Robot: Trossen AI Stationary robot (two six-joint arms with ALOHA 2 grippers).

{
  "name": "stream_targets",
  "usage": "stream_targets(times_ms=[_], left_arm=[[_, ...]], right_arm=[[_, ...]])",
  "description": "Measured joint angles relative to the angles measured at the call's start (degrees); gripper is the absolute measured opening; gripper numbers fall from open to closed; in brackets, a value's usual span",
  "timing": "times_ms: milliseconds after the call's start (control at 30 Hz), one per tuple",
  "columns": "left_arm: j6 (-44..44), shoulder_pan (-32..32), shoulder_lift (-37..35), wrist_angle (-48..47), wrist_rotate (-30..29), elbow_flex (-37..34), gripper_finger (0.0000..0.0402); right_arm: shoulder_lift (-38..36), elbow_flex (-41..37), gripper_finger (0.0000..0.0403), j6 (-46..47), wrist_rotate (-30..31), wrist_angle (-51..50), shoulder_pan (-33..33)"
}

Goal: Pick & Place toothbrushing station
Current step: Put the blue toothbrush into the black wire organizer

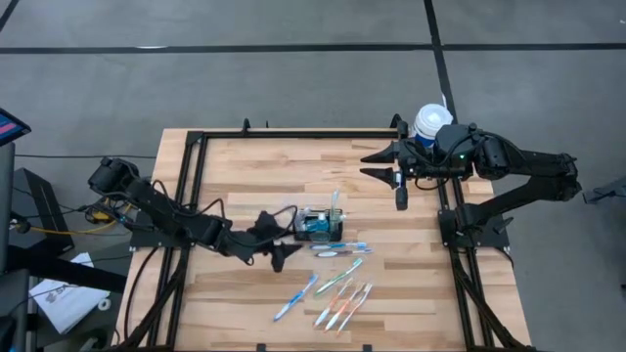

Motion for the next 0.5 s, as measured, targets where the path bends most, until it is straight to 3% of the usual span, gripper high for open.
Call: stream_targets(times_ms=[300,500], left_arm=[[-20.1,-6.5,0.1,-5.6,9.6,0.0,0.0219],[-25.5,-5.8,4.7,-5.1,17.4,1.6,0.0213]], right_arm=[[0.0,0.0,0.0093,-0.2,-0.2,0.0,0.0],[0.0,0.0,0.0093,-0.2,-0.2,0.8,0.0]])
